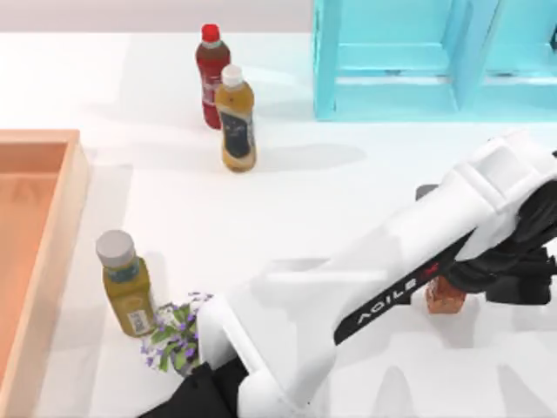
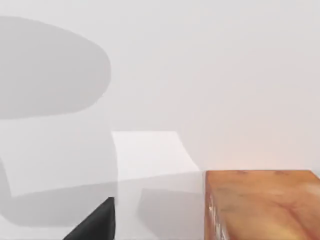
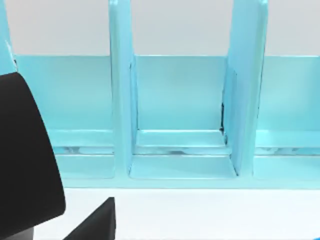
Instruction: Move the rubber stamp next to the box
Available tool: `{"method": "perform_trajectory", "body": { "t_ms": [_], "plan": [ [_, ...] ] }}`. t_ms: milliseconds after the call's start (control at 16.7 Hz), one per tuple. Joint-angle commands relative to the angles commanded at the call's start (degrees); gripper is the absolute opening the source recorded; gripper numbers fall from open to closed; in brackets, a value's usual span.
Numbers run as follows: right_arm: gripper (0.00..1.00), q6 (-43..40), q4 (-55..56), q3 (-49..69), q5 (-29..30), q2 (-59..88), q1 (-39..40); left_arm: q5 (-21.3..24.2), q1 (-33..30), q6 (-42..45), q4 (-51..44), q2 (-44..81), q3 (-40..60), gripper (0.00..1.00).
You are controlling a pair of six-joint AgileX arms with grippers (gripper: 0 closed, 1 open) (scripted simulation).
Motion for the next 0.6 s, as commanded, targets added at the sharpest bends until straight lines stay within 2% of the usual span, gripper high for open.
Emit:
{"method": "perform_trajectory", "body": {
  "t_ms": [180,600],
  "plan": [
    [1.00,0.0,0.0,0.0,0.0,0.0,0.0,0.0,0.0,0.0,0.0,0.0,0.0,1.00],
    [1.00,0.0,0.0,0.0,0.0,0.0,0.0,0.0,0.0,0.0,0.0,0.0,0.0,0.47]
  ]
}}
